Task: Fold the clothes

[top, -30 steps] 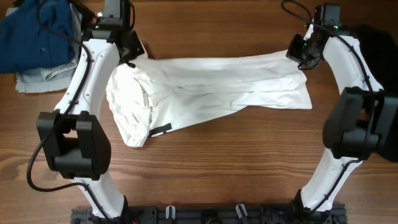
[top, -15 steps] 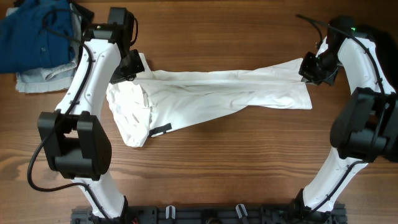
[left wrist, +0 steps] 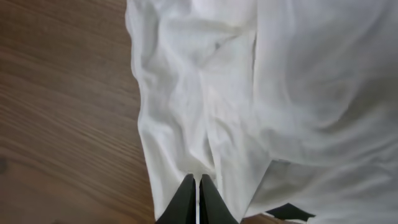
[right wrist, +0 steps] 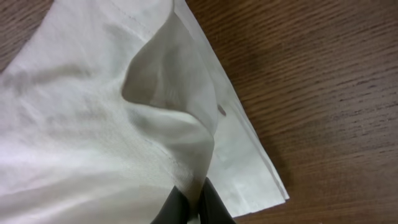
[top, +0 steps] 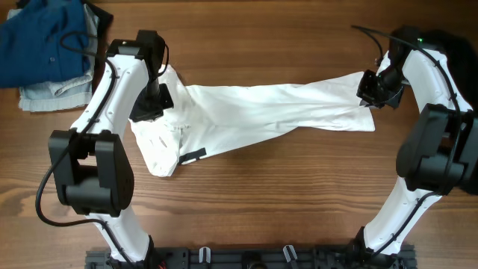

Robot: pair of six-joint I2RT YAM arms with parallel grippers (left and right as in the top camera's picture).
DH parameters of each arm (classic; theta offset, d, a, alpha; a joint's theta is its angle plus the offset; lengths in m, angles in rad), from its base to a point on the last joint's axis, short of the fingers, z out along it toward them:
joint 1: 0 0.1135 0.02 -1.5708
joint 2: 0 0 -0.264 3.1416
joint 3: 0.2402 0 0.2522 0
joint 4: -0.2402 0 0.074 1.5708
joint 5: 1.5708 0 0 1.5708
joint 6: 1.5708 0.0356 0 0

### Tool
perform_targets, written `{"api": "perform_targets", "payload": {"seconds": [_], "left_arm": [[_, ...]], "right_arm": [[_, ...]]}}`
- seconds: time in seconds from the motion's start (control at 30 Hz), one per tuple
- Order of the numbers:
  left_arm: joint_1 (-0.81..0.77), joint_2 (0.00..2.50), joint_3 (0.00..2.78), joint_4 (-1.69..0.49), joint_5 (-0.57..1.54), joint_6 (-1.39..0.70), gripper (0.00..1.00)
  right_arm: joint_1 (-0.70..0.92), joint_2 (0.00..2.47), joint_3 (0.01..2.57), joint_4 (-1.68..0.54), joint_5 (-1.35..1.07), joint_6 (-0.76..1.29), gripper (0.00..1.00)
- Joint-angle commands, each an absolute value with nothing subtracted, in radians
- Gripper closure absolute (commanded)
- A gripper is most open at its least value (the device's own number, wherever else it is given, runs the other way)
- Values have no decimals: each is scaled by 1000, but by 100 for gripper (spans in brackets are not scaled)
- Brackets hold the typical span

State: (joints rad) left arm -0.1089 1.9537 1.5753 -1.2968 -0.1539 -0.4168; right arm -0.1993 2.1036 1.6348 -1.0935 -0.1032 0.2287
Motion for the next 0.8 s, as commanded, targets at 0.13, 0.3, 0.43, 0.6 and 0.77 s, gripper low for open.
{"api": "perform_targets", "payload": {"seconds": [0.13,0.3,0.43,0.6,0.77], "left_arm": [[-115,1932,1567,-1385,-177,-542,96],[-113,1932,1567,-1317,-183,-529,49],[-93,1932,1567,-1242,-207,-529,10],[-66,1932,1567,-1201,-217,-528,0],[-37,1932,1567,-1177,-218,-508,0]], "right_arm": [[-202,2087,1628,-1088,-79,208,96],[-202,2087,1628,-1082,-79,181,31],[-202,2087,1628,-1042,-86,86,14],[-202,2091,1564,-883,-83,27,11],[-204,2091,1407,-757,-75,27,15]]}}
